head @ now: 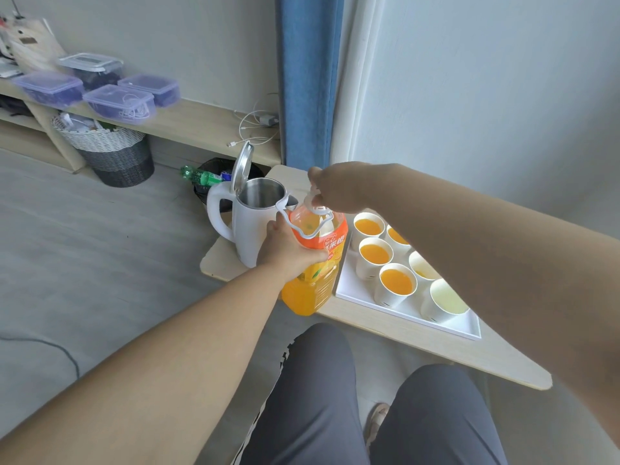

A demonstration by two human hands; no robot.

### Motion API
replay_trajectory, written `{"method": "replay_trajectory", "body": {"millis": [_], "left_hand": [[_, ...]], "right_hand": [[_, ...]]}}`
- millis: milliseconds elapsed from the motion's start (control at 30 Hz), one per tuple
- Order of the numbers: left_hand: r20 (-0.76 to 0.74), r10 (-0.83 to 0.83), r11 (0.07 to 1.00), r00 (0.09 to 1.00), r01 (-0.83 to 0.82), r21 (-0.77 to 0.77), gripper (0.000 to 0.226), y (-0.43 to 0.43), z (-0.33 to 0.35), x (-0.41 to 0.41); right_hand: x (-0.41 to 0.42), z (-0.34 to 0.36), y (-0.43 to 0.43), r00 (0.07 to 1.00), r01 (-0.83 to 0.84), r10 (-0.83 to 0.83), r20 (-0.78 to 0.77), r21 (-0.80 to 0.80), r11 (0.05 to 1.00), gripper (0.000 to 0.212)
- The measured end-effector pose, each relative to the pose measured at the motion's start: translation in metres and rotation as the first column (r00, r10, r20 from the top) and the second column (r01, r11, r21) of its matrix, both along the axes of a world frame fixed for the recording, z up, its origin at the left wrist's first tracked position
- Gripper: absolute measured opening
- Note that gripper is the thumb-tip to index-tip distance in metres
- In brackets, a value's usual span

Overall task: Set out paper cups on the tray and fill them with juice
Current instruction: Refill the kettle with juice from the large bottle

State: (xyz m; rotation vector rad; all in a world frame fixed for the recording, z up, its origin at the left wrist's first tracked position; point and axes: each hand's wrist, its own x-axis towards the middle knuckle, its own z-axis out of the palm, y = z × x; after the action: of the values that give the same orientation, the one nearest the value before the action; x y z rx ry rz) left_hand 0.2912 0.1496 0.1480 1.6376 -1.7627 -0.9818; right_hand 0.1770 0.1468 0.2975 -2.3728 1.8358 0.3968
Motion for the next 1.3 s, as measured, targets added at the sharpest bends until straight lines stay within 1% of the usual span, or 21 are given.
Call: {"method": "replay_trajectory", "body": {"millis": [67,133,200,267,367,400,467,500,533,567,633,733,833,867,933,1000,1067,1100,1133,1233,1300], "left_hand": [[0.002,-0.004,1.0,1.0,0.004,-0.002,0.116,0.0,0.001,0.001],[0.003,-0.002,1.0,1.0,0.002,-0.004,0.115,0.001,0.001,0.001],[0.006,0.0,1.0,1.0,0.0,0.004,0.114,0.002,0.0,0.0],[0.013,0.001,1.0,1.0,-0.001,0.002,0.115,0.002,0.0,0.0],[0.006,0.005,1.0,1.0,-0.005,0.009,0.114,0.002,0.0,0.0],[-0.005,0.007,1.0,1.0,-0.007,0.006,0.113,0.003,0.001,0.0],[-0.023,0.008,1.0,1.0,-0.008,-0.004,0.109,0.002,0.0,0.0],[-0.028,0.008,1.0,1.0,-0.008,-0.007,0.107,0.002,-0.001,0.0],[-0.03,0.008,1.0,1.0,-0.008,-0.004,0.105,0.001,-0.001,0.0],[-0.037,0.005,1.0,0.999,-0.005,-0.003,0.106,0.001,-0.002,0.0],[-0.059,0.01,1.0,0.998,-0.01,-0.008,0.11,0.0,-0.002,0.001],[-0.104,0.03,0.999,0.994,-0.032,-0.023,0.108,0.004,-0.004,-0.001],[-0.208,0.07,0.996,0.976,-0.08,-0.042,0.109,0.012,-0.01,-0.004],[-0.237,0.084,0.994,0.968,-0.1,-0.055,0.11,0.015,-0.012,-0.004],[-0.271,0.107,0.989,0.956,-0.13,-0.068,0.108,0.019,-0.016,-0.007],[-0.281,0.112,0.987,0.953,-0.141,-0.082,0.105,0.02,-0.018,-0.009],[-0.27,0.108,0.986,0.957,-0.137,-0.091,0.105,0.019,-0.019,-0.009],[-0.263,0.106,0.987,0.959,-0.134,-0.092,0.105,0.018,-0.02,-0.009],[-0.258,0.103,0.987,0.961,-0.131,-0.093,0.106,0.018,-0.02,-0.008],[-0.249,0.091,0.988,0.964,-0.119,-0.101,0.105,0.016,-0.02,-0.006],[-0.236,0.09,0.988,0.967,-0.117,-0.102,0.105,0.015,-0.02,-0.004]], "right_hand": [[-0.004,0.0,-0.001,0.999,-0.045,0.045,0.029,0.03,0.999,0.039],[-0.006,-0.003,0.0,0.995,-0.098,0.098,0.005,0.019,0.995,0.05],[-0.007,-0.006,0.002,0.995,-0.094,0.095,0.03,-0.01,0.995,0.054],[-0.005,-0.01,0.005,0.993,-0.076,0.081,0.09,-0.054,0.996,0.047],[-0.003,-0.016,0.006,0.978,-0.075,0.099,0.182,-0.132,0.988,0.025],[-0.004,-0.016,0.005,0.973,-0.072,0.103,0.204,-0.154,0.986,0.022],[-0.009,-0.015,0.003,0.958,-0.034,0.08,0.276,-0.168,0.985,0.019],[-0.013,-0.015,0.003,0.937,0.006,0.049,0.347,-0.156,0.988,0.02],[-0.017,-0.015,0.004,0.892,0.061,0.0,0.452,-0.122,0.991,0.021],[-0.021,-0.015,0.007,0.819,0.123,-0.058,0.571,-0.076,0.99,0.022],[-0.03,-0.02,0.015,0.626,0.238,-0.166,0.762,0.015,0.971,0.025],[-0.043,-0.042,0.035,0.315,0.39,-0.283,0.906,0.149,0.909,0.023],[-0.06,-0.084,0.058,-0.037,0.434,-0.367,0.93,0.346,0.832,0.016],[-0.066,-0.098,0.066,-0.115,0.43,-0.392,0.913,0.401,0.809,0.015],[-0.075,-0.129,0.085,-0.218,0.435,-0.444,0.869,0.494,0.753,0.017],[-0.081,-0.159,0.104,-0.3,0.449,-0.483,0.823,0.568,0.689,0.023],[-0.083,-0.186,0.119,-0.335,0.479,-0.523,0.784,0.62,0.622,0.027],[-0.083,-0.2,0.123,-0.323,0.5,-0.549,0.771,0.631,0.593,0.028],[-0.082,-0.212,0.125,-0.289,0.528,-0.578,0.763,0.631,0.569,0.03],[-0.077,-0.243,0.118,-0.113,0.639,-0.649,0.753,0.555,0.532,0.037],[-0.069,-0.259,0.107,-0.056,0.689,-0.642,0.765,0.495,0.529,0.034]]}}
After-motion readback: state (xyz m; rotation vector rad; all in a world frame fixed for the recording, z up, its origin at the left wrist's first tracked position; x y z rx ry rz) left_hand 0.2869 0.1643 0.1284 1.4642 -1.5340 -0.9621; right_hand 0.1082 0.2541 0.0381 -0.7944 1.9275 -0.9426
